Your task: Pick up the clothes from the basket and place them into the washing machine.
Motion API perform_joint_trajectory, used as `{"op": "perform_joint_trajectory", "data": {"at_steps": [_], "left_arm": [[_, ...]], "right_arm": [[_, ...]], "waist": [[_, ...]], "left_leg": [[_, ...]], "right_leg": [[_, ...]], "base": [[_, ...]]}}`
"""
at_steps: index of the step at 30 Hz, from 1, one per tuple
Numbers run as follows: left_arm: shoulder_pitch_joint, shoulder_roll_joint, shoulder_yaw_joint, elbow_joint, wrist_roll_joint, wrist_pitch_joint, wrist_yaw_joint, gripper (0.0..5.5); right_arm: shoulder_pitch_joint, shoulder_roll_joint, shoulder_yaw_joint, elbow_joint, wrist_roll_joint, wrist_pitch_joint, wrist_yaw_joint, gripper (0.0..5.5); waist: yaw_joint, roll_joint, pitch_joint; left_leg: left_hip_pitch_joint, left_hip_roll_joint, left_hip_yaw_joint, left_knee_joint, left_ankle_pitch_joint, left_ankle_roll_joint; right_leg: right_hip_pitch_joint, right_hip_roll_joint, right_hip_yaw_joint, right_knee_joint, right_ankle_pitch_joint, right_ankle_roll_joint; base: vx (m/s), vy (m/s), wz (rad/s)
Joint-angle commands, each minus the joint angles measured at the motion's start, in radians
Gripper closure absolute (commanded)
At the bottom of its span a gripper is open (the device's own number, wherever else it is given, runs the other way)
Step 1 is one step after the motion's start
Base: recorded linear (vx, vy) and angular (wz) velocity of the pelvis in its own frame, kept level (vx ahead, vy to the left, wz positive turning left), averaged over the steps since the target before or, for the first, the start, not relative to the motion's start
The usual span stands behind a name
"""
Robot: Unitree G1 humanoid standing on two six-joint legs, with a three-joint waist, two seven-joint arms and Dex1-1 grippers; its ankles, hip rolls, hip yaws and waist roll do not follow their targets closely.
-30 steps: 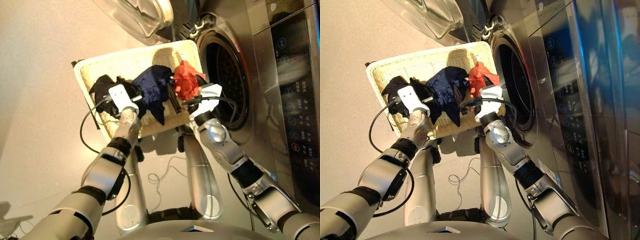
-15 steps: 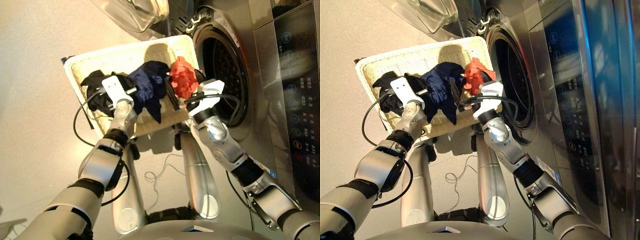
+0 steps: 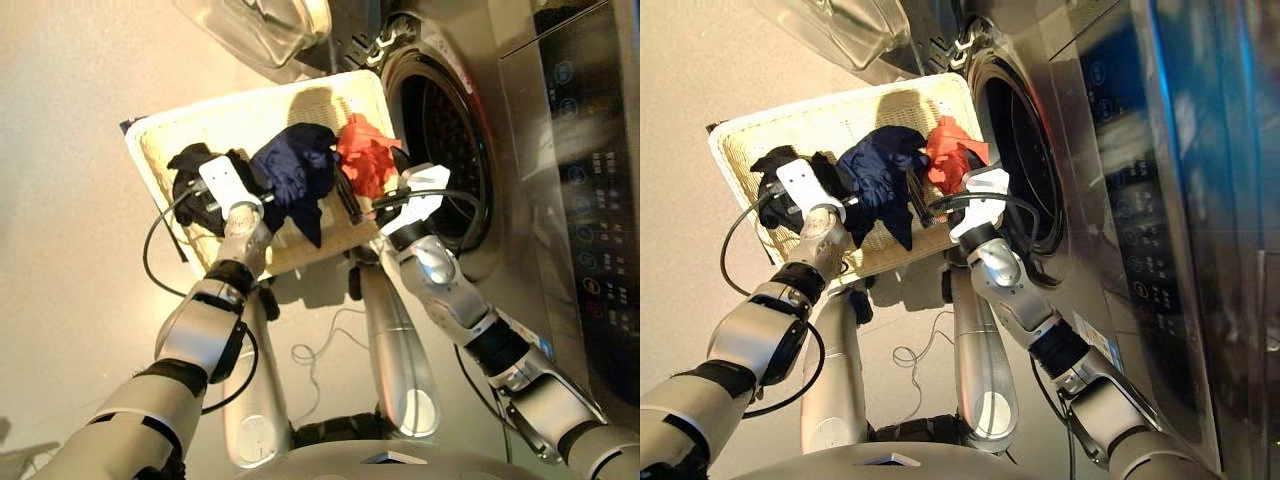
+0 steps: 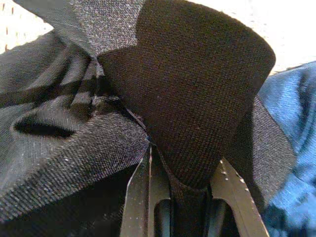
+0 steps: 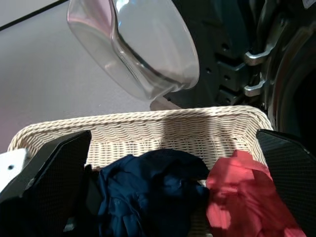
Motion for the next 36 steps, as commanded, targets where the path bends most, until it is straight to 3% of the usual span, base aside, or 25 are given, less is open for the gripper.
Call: {"op": "perform_joint_trajectory", "data": {"at_steps": [1, 4, 6, 8, 9, 11, 13, 14, 15, 18, 26, 30, 36], "left_arm": [[0.060, -0.009, -0.013, -0.129, 0.090, -0.061, 0.026, 5.50], [0.110, 0.004, -0.027, -0.235, 0.130, -0.076, 0.028, 5.50], [0.192, 0.014, -0.049, -0.423, 0.165, -0.111, 0.028, 5.50], [0.220, 0.030, -0.058, -0.488, 0.201, -0.115, 0.030, 5.50], [0.271, 0.070, -0.070, -0.633, 0.280, -0.121, 0.006, 5.50], [0.297, 0.092, -0.070, -0.700, 0.295, -0.121, -0.015, 5.50], [0.338, 0.155, -0.080, -0.878, 0.308, -0.132, -0.109, 5.50], [0.337, 0.156, -0.079, -0.880, 0.307, -0.131, -0.109, 5.50], [0.352, 0.207, -0.089, -0.985, 0.307, -0.136, -0.180, 5.50], [0.347, 0.245, -0.100, -1.112, 0.230, -0.138, -0.291, 5.50], [0.284, 0.301, -0.171, -1.292, 0.122, -0.103, -0.458, 5.50], [0.264, 0.308, -0.209, -1.334, 0.072, -0.093, -0.501, 5.50], [0.239, 0.273, -0.274, -1.355, -0.015, -0.060, -0.546, 5.50]], "right_arm": [[0.003, -0.005, -0.050, -0.054, -0.028, -0.029, -0.017, 0.00], [0.014, -0.005, -0.066, -0.050, -0.035, -0.024, -0.023, 0.00], [0.045, -0.011, -0.097, -0.042, -0.029, -0.019, -0.032, 0.00], [0.054, -0.015, -0.111, -0.034, -0.042, -0.013, -0.035, 0.00], [0.069, -0.027, -0.138, -0.015, -0.070, 0.006, -0.039, 0.00], [0.067, -0.033, -0.145, -0.002, -0.070, 0.016, -0.032, 0.00], [0.057, -0.064, -0.157, -0.002, -0.100, 0.051, 0.008, 0.00], [0.055, -0.063, -0.158, -0.002, -0.100, 0.051, 0.009, 0.00], [0.046, -0.110, -0.163, -0.026, -0.150, 0.079, 0.048, 0.00], [0.020, -0.163, -0.156, -0.075, -0.154, 0.124, 0.105, 0.00], [-0.113, -0.232, -0.081, -0.223, -0.241, 0.183, 0.235, 0.00], [-0.207, -0.215, -0.031, -0.203, -0.286, 0.195, 0.252, 0.00], [-0.368, -0.106, 0.040, -0.095, -0.352, 0.203, 0.230, 0.00]], "waist": [[0.033, 0.010, -0.010], [0.045, 0.014, -0.010], [0.059, 0.029, -0.010], [0.064, 0.033, -0.010], [0.076, 0.043, -0.010], [0.081, 0.046, -0.010], [0.094, 0.052, -0.010], [0.093, 0.051, -0.010], [0.096, 0.058, -0.010], [0.097, 0.061, -0.010], [0.097, 0.070, -0.011], [0.101, 0.074, -0.017], [0.110, 0.087, -0.017]], "left_leg": [[0.030, -0.010, -0.040, 0.056, -0.055, -0.022], [0.056, -0.015, -0.042, 0.045, -0.054, -0.018], [0.099, -0.030, -0.051, 0.013, -0.048, -0.015], [0.116, -0.035, -0.053, 0.000, -0.045, -0.014], [0.143, -0.042, -0.059, -0.010, -0.043, -0.013], [0.153, -0.046, -0.061, -0.015, -0.039, -0.011], [0.176, -0.042, -0.062, -0.007, -0.055, -0.007], [0.174, -0.043, -0.062, -0.010, -0.050, -0.006], [0.179, -0.042, -0.061, 0.003, -0.064, -0.005], [0.189, -0.042, -0.061, 0.006, -0.070, -0.005], [0.210, -0.036, -0.053, 0.005, -0.070, -0.007], [0.209, -0.036, -0.052, -0.002, -0.062, -0.007], [0.212, -0.033, -0.048, 0.000, -0.059, -0.006]], "right_leg": [[0.094, -0.056, 0.010, -0.057, 0.020, 0.104], [0.125, -0.058, 0.013, -0.065, 0.019, 0.103], [0.166, -0.069, 0.007, -0.082, 0.017, 0.103], [0.183, -0.073, 0.003, -0.089, 0.018, 0.105], [0.216, -0.080, -0.004, -0.100, 0.014, 0.106], [0.228, -0.082, -0.005, -0.104, 0.017, 0.107], [0.251, -0.083, -0.001, -0.097, 0.008, 0.108], [0.248, -0.084, 0.000, -0.099, 0.012, 0.108], [0.249, -0.083, 0.005, -0.087, 0.002, 0.108], [0.256, -0.084, 0.010, -0.087, -0.001, 0.109], [0.278, -0.078, 0.021, -0.104, 0.000, 0.108], [0.276, -0.077, 0.026, -0.111, 0.007, 0.106], [0.273, -0.076, 0.035, -0.105, 0.005, 0.103]], "base": [[0.000, 0.000, 0.000], [0.000, 0.000, 0.000], [0.000, 0.000, 0.000], [0.000, 0.000, 0.000], [0.000, 0.000, 0.000], [0.022, 0.006, 0.218], [0.000, 0.000, 0.000], [0.000, 0.000, 0.000], [0.000, 0.000, 0.000], [0.000, 0.000, 0.000], [0.000, 0.000, 0.000], [0.000, 0.000, 0.000], [0.000, 0.000, 0.000]]}}
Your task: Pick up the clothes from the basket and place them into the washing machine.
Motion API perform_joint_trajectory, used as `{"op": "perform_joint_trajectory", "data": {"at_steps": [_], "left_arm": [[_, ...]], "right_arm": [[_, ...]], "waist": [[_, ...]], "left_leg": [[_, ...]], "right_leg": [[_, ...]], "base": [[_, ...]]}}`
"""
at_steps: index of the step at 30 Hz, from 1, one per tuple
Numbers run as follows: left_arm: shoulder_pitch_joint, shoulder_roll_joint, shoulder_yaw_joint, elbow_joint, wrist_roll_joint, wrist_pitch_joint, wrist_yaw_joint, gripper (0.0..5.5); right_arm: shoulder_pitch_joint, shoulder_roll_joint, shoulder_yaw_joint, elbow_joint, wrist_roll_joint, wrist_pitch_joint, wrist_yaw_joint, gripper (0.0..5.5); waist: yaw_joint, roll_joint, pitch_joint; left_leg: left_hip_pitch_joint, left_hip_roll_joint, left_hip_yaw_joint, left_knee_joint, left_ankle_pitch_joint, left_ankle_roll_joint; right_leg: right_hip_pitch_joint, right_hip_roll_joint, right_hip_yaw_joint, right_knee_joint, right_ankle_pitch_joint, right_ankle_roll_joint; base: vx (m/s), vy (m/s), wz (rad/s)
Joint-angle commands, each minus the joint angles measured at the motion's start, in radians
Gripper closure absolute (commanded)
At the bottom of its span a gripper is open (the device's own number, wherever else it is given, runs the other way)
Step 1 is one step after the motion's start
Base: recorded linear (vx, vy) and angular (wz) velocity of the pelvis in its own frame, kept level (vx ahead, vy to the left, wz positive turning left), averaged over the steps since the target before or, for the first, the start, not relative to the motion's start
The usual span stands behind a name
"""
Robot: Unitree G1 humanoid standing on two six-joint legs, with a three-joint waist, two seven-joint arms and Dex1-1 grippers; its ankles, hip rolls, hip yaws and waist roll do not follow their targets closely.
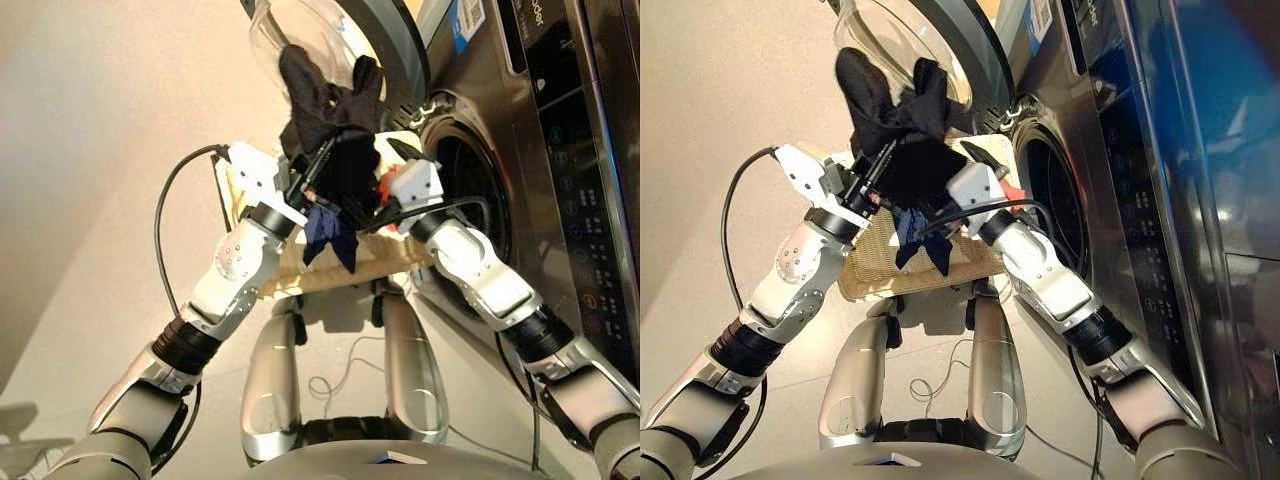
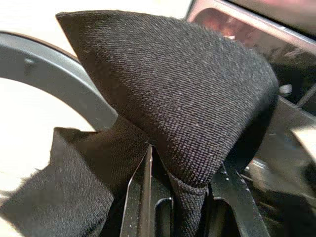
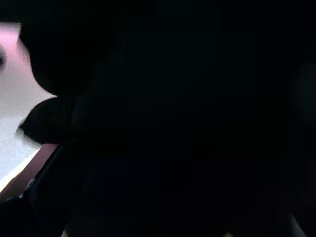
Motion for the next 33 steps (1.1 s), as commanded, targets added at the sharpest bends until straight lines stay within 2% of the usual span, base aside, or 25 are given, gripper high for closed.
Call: {"op": "perform_joint_trajectory", "data": {"at_steps": [1, 7, 14, 15, 16, 21, 22, 23, 29, 33], "left_arm": [[-0.057, -0.020, -0.032, -0.178, -0.034, -0.028, -0.055, 5.50], [-0.068, -0.025, -0.044, -0.173, -0.056, -0.017, -0.062, 5.50], [-0.068, -0.021, -0.037, -0.169, -0.042, -0.014, -0.049, 5.50], [-0.066, -0.021, -0.033, -0.166, -0.039, -0.014, -0.044, 5.50], [-0.065, -0.021, -0.032, -0.165, -0.035, -0.014, -0.042, 5.50], [-0.049, -0.018, -0.016, -0.162, -0.005, -0.025, -0.022, 5.50], [-0.046, -0.016, -0.011, -0.162, 0.004, -0.030, -0.016, 3.99], [-0.045, -0.016, -0.007, -0.167, 0.008, -0.031, -0.015, 0.00], [-0.028, -0.012, 0.025, -0.162, 0.053, -0.057, 0.011, 0.00], [-0.033, -0.020, 0.017, -0.154, 0.066, -0.072, 0.022, 0.00]], "right_arm": [[-0.140, 0.061, 0.028, -0.033, -0.038, -0.038, -0.011, 0.00], [-0.226, 0.133, 0.044, 0.032, -0.065, -0.048, -0.031, 0.00], [-0.232, 0.156, 0.026, 0.026, -0.065, -0.059, -0.044, 0.00], [-0.224, 0.153, 0.022, 0.020, -0.065, -0.060, -0.044, 3.75], [-0.219, 0.150, 0.019, 0.015, -0.067, -0.061, -0.044, 5.50], [-0.148, 0.120, -0.020, -0.009, -0.080, -0.086, -0.058, 5.50], [-0.125, 0.111, -0.031, -0.009, -0.087, -0.095, -0.067, 5.50], [-0.103, 0.103, -0.041, -0.010, -0.091, -0.101, -0.071, 5.50], [0.095, 0.064, -0.105, 0.001, -0.110, -0.133, -0.089, 5.50], [0.179, 0.068, -0.135, 0.029, -0.086, -0.168, -0.111, 5.50]], "waist": [[0.004, 0.022, -0.021], [0.006, 0.029, -0.016], [0.008, 0.031, -0.014], [0.007, 0.031, -0.014], [0.007, 0.032, -0.014], [0.004, 0.031, -0.014], [0.004, 0.031, -0.014], [0.003, 0.031, -0.014], [-0.004, 0.032, -0.014], [-0.005, 0.036, -0.014]], "left_leg": [[0.020, 0.012, -0.028, 0.089, -0.089, -0.022], [0.014, 0.013, -0.026, 0.098, -0.089, -0.021], [0.004, 0.014, -0.027, 0.100, -0.088, -0.021], [0.002, 0.015, -0.027, 0.102, -0.088, -0.021], [0.001, 0.015, -0.027, 0.102, -0.088, -0.021], [-0.007, 0.016, -0.029, 0.104, -0.087, -0.019], [-0.007, 0.017, -0.030, 0.105, -0.087, -0.019], [-0.008, 0.016, -0.030, 0.106, -0.087, -0.019], [-0.014, 0.015, -0.040, 0.109, -0.086, -0.019], [-0.013, 0.015, -0.043, 0.110, -0.086, -0.018]], "right_leg": [[0.096, -0.038, 0.043, -0.070, 0.012, 0.080], [0.086, -0.037, 0.049, -0.060, 0.011, 0.077], [0.079, -0.038, 0.047, -0.058, 0.012, 0.076], [0.077, -0.039, 0.047, -0.057, 0.011, 0.076], [0.077, -0.039, 0.046, -0.056, 0.011, 0.076], [0.070, -0.039, 0.043, -0.051, 0.010, 0.078], [0.070, -0.039, 0.042, -0.050, 0.009, 0.078], [0.070, -0.038, 0.042, -0.050, 0.009, 0.079], [0.071, -0.040, 0.034, -0.048, 0.005, 0.083], [0.072, -0.040, 0.032, -0.046, 0.003, 0.085]], "base": [[0.000, 0.000, 0.000], [0.000, 0.000, 0.000], [0.000, 0.000, 0.000], [0.000, 0.000, 0.000], [0.000, 0.000, 0.000], [0.000, 0.000, 0.000], [0.000, 0.000, 0.000], [0.000, 0.000, 0.000], [0.000, 0.000, 0.000], [0.000, 0.000, 0.000]]}}
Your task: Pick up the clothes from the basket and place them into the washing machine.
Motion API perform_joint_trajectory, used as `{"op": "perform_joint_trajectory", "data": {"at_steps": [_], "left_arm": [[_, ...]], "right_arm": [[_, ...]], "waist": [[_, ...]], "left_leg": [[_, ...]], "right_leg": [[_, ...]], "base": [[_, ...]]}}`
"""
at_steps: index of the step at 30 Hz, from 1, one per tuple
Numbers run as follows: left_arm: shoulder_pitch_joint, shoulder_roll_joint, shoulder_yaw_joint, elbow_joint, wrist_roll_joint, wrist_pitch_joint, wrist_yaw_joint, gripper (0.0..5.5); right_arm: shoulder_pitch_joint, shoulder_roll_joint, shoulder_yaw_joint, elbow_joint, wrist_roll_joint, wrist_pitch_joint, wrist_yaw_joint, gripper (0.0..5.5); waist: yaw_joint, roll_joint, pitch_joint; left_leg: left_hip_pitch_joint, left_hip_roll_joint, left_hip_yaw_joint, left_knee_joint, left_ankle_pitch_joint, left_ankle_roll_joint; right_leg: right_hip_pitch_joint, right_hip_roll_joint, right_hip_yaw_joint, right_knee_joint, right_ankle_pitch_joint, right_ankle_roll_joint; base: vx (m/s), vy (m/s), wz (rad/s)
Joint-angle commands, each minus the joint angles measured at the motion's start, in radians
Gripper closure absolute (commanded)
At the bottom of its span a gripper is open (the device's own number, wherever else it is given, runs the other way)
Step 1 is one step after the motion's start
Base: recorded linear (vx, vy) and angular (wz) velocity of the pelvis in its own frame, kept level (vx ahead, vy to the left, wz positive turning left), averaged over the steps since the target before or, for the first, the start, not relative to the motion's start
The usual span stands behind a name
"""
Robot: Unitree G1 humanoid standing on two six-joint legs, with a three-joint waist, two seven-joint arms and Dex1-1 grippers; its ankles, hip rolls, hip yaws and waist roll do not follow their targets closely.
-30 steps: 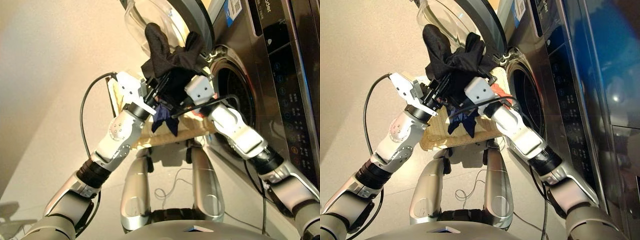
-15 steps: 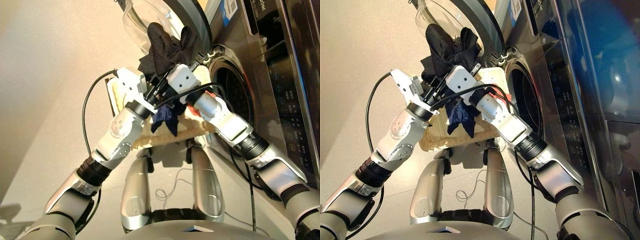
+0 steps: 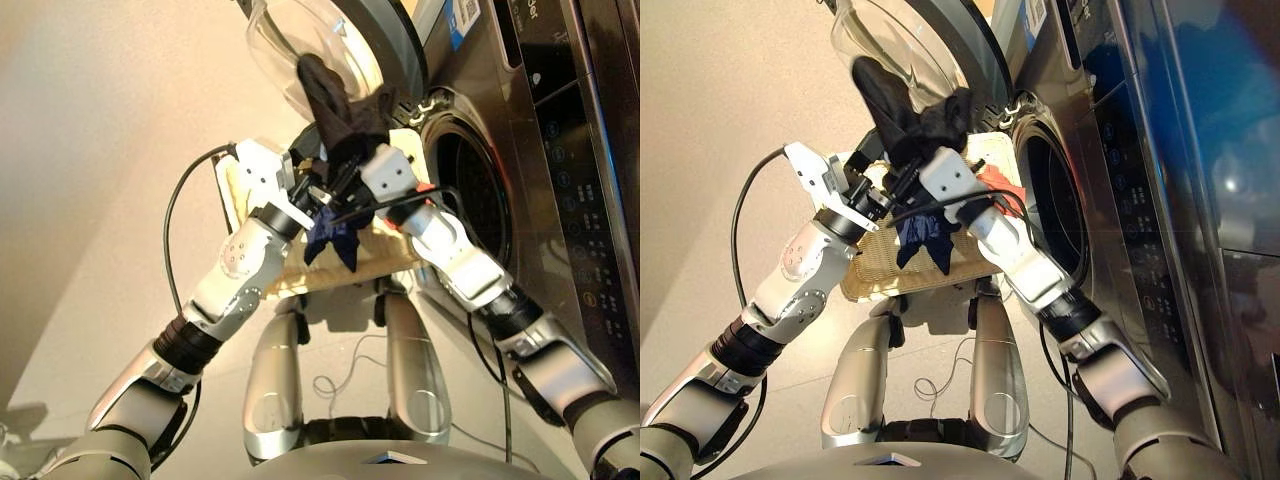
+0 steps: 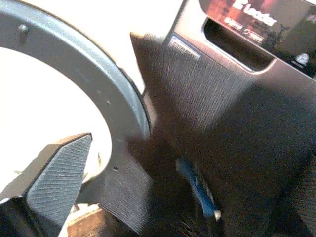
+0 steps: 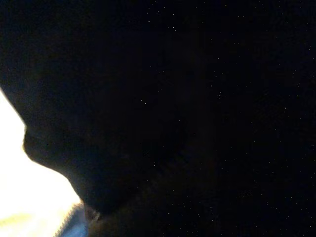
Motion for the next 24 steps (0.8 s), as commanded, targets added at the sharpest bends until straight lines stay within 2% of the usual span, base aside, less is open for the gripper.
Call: {"op": "perform_joint_trajectory", "data": {"at_steps": [1, 4, 9, 13, 16, 24], "left_arm": [[-0.044, -0.026, 0.029, -0.172, 0.030, -0.111, 0.001, 0.00], [-0.047, -0.026, 0.029, -0.168, 0.029, -0.125, 0.010, 0.00], [-0.063, -0.023, 0.045, -0.159, 0.044, -0.157, 0.061, 0.00], [-0.092, -0.066, 0.047, -0.146, 0.065, -0.193, 0.139, 0.00], [-0.112, -0.103, 0.046, -0.129, 0.076, -0.212, 0.186, 0.00], [-0.135, -0.165, 0.012, -0.125, 0.056, -0.217, 0.223, 0.00]], "right_arm": [[0.022, 0.011, -0.051, -0.038, -0.007, -0.112, -0.057, 5.50], [0.040, 0.031, -0.059, 0.045, -0.038, -0.135, -0.115, 5.50], [0.087, 0.050, -0.080, 0.236, -0.121, -0.126, -0.224, 5.50], [0.118, 0.116, -0.131, 0.433, -0.074, -0.134, -0.346, 5.50], [0.117, 0.126, -0.151, 0.568, -0.113, -0.117, -0.426, 5.50], [0.007, 0.107, -0.264, 0.805, -0.019, -0.094, -0.578, 5.50]], "waist": [[-0.002, 0.019, -0.015], [0.000, 0.025, -0.015], [-0.002, 0.025, -0.015], [-0.005, 0.024, -0.015], [-0.004, 0.019, -0.015], [0.012, 0.027, -0.015]], "left_leg": [[-0.010, 0.007, -0.050, 0.109, -0.086, -0.016], [-0.011, 0.007, -0.051, 0.110, -0.086, -0.015], [-0.013, 0.006, -0.053, 0.115, -0.087, -0.016], [-0.016, 0.005, -0.060, 0.118, -0.092, -0.019], [-0.022, 0.003, -0.067, 0.117, -0.091, -0.020], [-0.068, -0.012, -0.089, 0.148, -0.098, -0.014]], "right_leg": [[0.081, -0.043, 0.026, -0.048, 0.001, 0.087], [0.082, -0.044, 0.027, -0.048, 0.000, 0.088], [0.080, -0.043, 0.027, -0.041, -0.002, 0.091], [0.081, -0.044, 0.021, -0.038, -0.009, 0.093], [0.079, -0.044, 0.017, -0.037, -0.011, 0.095], [0.050, -0.049, 0.016, -0.014, -0.019, 0.091]], "base": [[0.000, 0.000, 0.000], [0.000, 0.000, 0.000], [0.000, 0.000, 0.000], [0.000, 0.000, 0.000], [0.000, 0.000, 0.000], [0.000, 0.000, 0.000]]}}
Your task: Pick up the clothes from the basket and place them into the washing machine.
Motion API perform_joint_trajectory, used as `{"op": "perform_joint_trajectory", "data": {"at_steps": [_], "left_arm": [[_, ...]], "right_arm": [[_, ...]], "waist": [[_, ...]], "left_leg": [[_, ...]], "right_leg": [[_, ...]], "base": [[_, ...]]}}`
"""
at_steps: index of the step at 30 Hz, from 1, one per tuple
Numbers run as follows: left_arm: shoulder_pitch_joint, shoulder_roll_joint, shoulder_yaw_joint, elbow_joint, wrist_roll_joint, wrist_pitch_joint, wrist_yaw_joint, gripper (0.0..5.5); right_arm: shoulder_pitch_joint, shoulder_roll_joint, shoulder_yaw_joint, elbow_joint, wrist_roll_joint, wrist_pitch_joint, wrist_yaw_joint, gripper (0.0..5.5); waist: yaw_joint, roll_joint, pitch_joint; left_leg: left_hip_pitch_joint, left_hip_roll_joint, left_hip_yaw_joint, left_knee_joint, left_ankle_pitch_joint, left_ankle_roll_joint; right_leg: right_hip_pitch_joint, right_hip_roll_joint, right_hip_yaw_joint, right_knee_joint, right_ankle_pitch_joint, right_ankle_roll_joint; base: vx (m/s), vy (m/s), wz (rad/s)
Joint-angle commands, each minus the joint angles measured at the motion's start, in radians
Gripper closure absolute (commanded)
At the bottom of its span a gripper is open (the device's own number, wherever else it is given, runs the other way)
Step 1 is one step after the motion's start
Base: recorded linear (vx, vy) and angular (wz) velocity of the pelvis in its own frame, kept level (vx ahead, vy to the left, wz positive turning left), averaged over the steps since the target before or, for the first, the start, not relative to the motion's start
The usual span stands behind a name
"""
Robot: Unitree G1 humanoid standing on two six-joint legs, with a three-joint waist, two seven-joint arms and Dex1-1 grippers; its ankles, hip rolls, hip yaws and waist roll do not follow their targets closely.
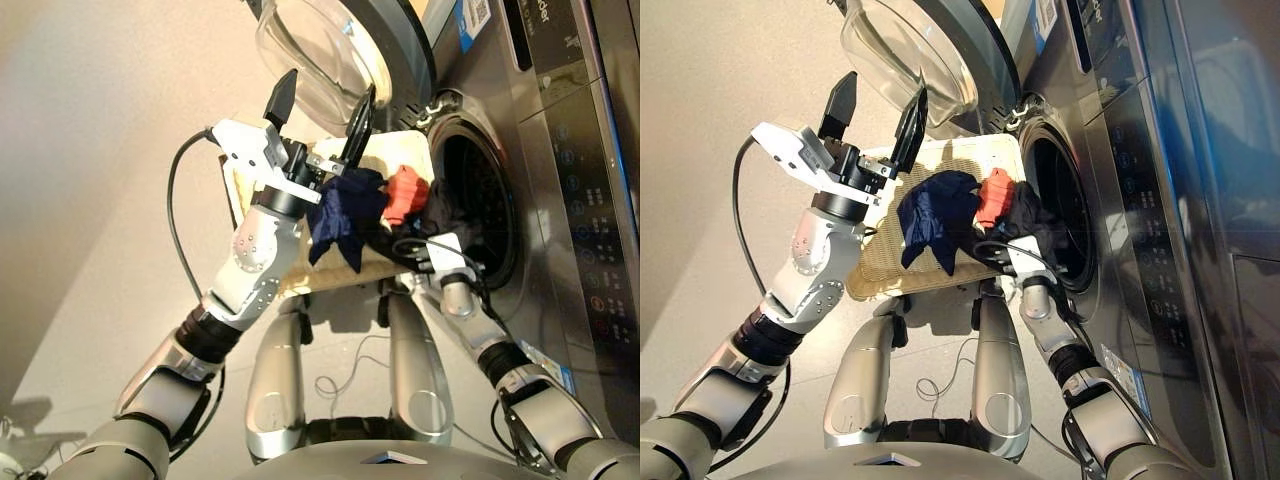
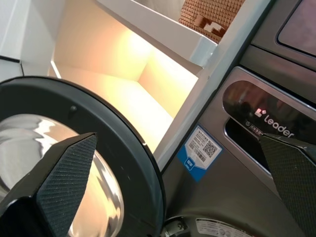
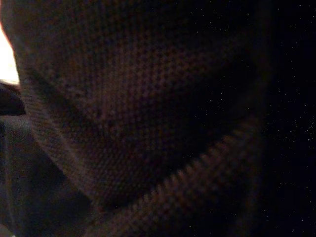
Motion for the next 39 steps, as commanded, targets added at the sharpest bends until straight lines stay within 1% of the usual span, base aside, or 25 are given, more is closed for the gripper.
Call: {"op": "perform_joint_trajectory", "data": {"at_steps": [1, 4, 8, 11, 12, 13, 18, 22, 26, 27, 28, 29, 30, 31, 32, 33, 35, 36, 37, 38, 39], "left_arm": [[-0.049, -0.005, -0.005, -0.117, 0.023, -0.079, 0.007, 0.00], [-0.068, -0.019, -0.022, -0.116, 0.020, -0.080, 0.020, 0.00], [-0.083, -0.033, -0.038, -0.112, 0.020, -0.077, 0.030, 0.00], [-0.092, -0.036, -0.040, -0.106, 0.024, -0.073, 0.038, 0.00], [-0.093, -0.035, -0.040, -0.105, 0.026, -0.073, 0.041, 0.00], [-0.091, -0.035, -0.040, -0.106, 0.029, -0.071, 0.043, 0.00], [-0.094, -0.024, -0.043, -0.113, 0.029, -0.066, 0.047, 0.00], [-0.100, -0.018, -0.044, -0.112, 0.033, -0.064, 0.051, 0.00], [-0.102, -0.011, -0.040, -0.105, 0.027, -0.063, 0.069, 0.00], [-0.103, -0.011, -0.041, -0.105, 0.027, -0.062, 0.070, 0.00], [-0.106, -0.006, -0.038, -0.105, 0.024, -0.064, 0.080, 0.00], [-0.107, -0.006, -0.038, -0.105, 0.024, -0.064, 0.080, 0.00], [-0.112, -0.005, -0.034, -0.106, 0.022, -0.063, 0.082, 0.00], [-0.116, -0.001, -0.030, -0.106, 0.017, -0.065, 0.085, 0.00], [-0.117, -0.001, -0.031, -0.106, 0.016, -0.065, 0.085, 0.00], [-0.111, 0.000, -0.025, -0.105, 0.011, -0.064, 0.091, 0.00], [-0.114, 0.002, -0.022, -0.107, 0.006, -0.062, 0.090, 0.00], [-0.113, 0.004, -0.020, -0.109, 0.003, -0.064, 0.089, 0.00], [-0.110, 0.006, -0.019, -0.106, 0.003, -0.063, 0.089, 0.00], [-0.111, 0.006, -0.018, -0.106, 0.003, -0.063, 0.089, 0.00], [-0.116, 0.008, -0.013, -0.108, 0.008, -0.067, 0.088, 0.00]], "right_arm": [[-0.100, -0.041, -0.080, 0.013, 0.078, -0.032, -0.122, 5.50], [-0.174, -0.088, -0.110, 0.104, 0.111, -0.022, -0.171, 5.50], [-0.249, -0.161, -0.120, 0.177, 0.129, -0.005, -0.192, 5.50], [-0.293, -0.209, -0.123, 0.211, 0.147, 0.002, -0.210, 5.50], [-0.303, -0.223, -0.122, 0.214, 0.147, 0.001, -0.214, 5.50], [-0.313, -0.241, -0.124, 0.219, 0.154, 0.002, -0.214, 5.50], [-0.387, -0.335, -0.137, 0.237, 0.181, 0.008, -0.232, 5.50], [-0.426, -0.378, -0.146, 0.239, 0.208, 0.003, -0.246, 5.50], [-0.469, -0.421, -0.209, 0.231, 0.337, -0.050, -0.284, 5.50], [-0.469, -0.422, -0.209, 0.232, 0.338, -0.051, -0.283, 5.50], [-0.487, -0.435, -0.232, 0.236, 0.392, -0.071, -0.294, 5.50], [-0.489, -0.436, -0.231, 0.238, 0.394, -0.072, -0.293, 5.50], [-0.498, -0.445, -0.241, 0.235, 0.417, -0.081, -0.294, 5.50], [-0.506, -0.456, -0.265, 0.223, 0.468, -0.109, -0.311, 5.50], [-0.506, -0.457, -0.266, 0.224, 0.469, -0.110, -0.310, 5.50], [-0.504, -0.466, -0.293, 0.219, 0.525, -0.137, -0.310, 5.50], [-0.506, -0.469, -0.307, 0.214, 0.560, -0.153, -0.299, 5.50], [-0.505, -0.468, -0.303, 0.207, 0.579, -0.150, -0.273, 5.50], [-0.499, -0.469, -0.289, 0.209, 0.585, -0.137, -0.234, 5.50], [-0.502, -0.471, -0.287, 0.213, 0.587, -0.138, -0.231, 5.50], [-0.498, -0.474, -0.266, 0.200, 0.568, -0.132, -0.211, 5.50]], "waist": [[0.014, 0.017, -0.014], [0.027, 0.024, -0.014], [0.040, 0.037, -0.014], [0.047, 0.047, -0.014], [0.048, 0.050, -0.014], [0.051, 0.054, -0.014], [0.059, 0.062, -0.014], [0.058, 0.066, -0.014], [0.054, 0.065, -0.014], [0.055, 0.065, -0.014], [0.054, 0.065, -0.014], [0.055, 0.064, -0.014], [0.052, 0.063, -0.014], [0.047, 0.063, -0.014], [0.047, 0.063, -0.014], [0.044, 0.063, -0.014], [0.042, 0.062, -0.014], [0.039, 0.061, -0.014], [0.038, 0.058, -0.014], [0.037, 0.058, -0.014], [0.033, 0.054, -0.014]], "left_leg": [[-0.050, -0.003, -0.046, 0.140, -0.100, -0.015], [-0.085, -0.007, -0.055, 0.166, -0.109, -0.014], [-0.152, -0.012, -0.066, 0.207, -0.116, -0.013], [-0.198, -0.014, -0.064, 0.230, -0.121, -0.012], [-0.214, -0.015, -0.065, 0.237, -0.122, -0.012], [-0.228, -0.013, -0.064, 0.253, -0.134, -0.012], [-0.311, -0.011, -0.066, 0.299, -0.143, -0.012], [-0.351, -0.011, -0.063, 0.325, -0.148, -0.012], [-0.381, -0.009, -0.059, 0.347, -0.162, -0.010], [-0.382, -0.009, -0.058, 0.348, -0.162, -0.009], [-0.391, -0.009, -0.056, 0.353, -0.166, -0.009], [-0.392, -0.009, -0.056, 0.354, -0.166, -0.009], [-0.406, -0.011, -0.055, 0.353, -0.157, -0.008], [-0.410, -0.012, -0.054, 0.352, -0.158, -0.008], [-0.411, -0.012, -0.054, 0.352, -0.158, -0.008], [-0.408, -0.010, -0.051, 0.356, -0.170, -0.009], [-0.419, -0.010, -0.050, 0.356, -0.161, -0.008], [-0.422, -0.009, -0.050, 0.356, -0.161, -0.008], [-0.418, -0.007, -0.049, 0.362, -0.172, -0.009], [-0.419, -0.007, -0.049, 0.362, -0.171, -0.009], [-0.432, -0.007, -0.047, 0.359, -0.161, -0.007]], "right_leg": [[0.039, -0.035, 0.051, -0.008, -0.010, 0.076], [0.010, -0.035, 0.049, 0.017, -0.021, 0.074], [-0.049, -0.037, 0.048, 0.059, -0.035, 0.070], [-0.095, -0.038, 0.050, 0.084, -0.038, 0.067], [-0.110, -0.037, 0.055, 0.091, -0.039, 0.066], [-0.126, -0.035, 0.057, 0.109, -0.051, 0.066], [-0.210, -0.029, 0.063, 0.149, -0.059, 0.061], [-0.252, -0.029, 0.068, 0.171, -0.062, 0.060], [-0.292, -0.029, 0.071, 0.197, -0.069, 0.057], [-0.293, -0.029, 0.072, 0.198, -0.069, 0.057], [-0.302, -0.030, 0.072, 0.204, -0.070, 0.059], [-0.304, -0.030, 0.073, 0.205, -0.071, 0.059], [-0.317, -0.031, 0.074, 0.202, -0.060, 0.059], [-0.325, -0.030, 0.077, 0.203, -0.059, 0.061], [-0.327, -0.030, 0.078, 0.204, -0.060, 0.061], [-0.325, -0.031, 0.078, 0.209, -0.071, 0.063], [-0.334, -0.031, 0.079, 0.206, -0.061, 0.062], [-0.340, -0.030, 0.081, 0.206, -0.061, 0.063], [-0.337, -0.028, 0.082, 0.213, -0.071, 0.063], [-0.339, -0.028, 0.083, 0.212, -0.070, 0.063], [-0.351, -0.027, 0.084, 0.206, -0.059, 0.063]], "base": [[0.000, 0.000, 0.000], [0.000, 0.000, 0.000], [0.000, 0.000, 0.000], [0.000, 0.000, 0.000], [0.000, 0.000, 0.000], [0.000, 0.000, 0.000], [0.000, 0.000, 0.000], [0.000, 0.000, 0.000], [0.000, 0.000, 0.000], [0.000, 0.000, 0.000], [0.000, 0.000, 0.000], [0.000, 0.000, 0.000], [0.000, 0.000, 0.000], [0.000, 0.000, 0.000], [0.000, 0.000, 0.000], [0.000, 0.000, 0.000], [0.000, 0.000, 0.000], [0.000, 0.000, 0.000], [0.000, 0.000, 0.000], [0.000, 0.000, 0.000], [0.000, 0.000, 0.000]]}}
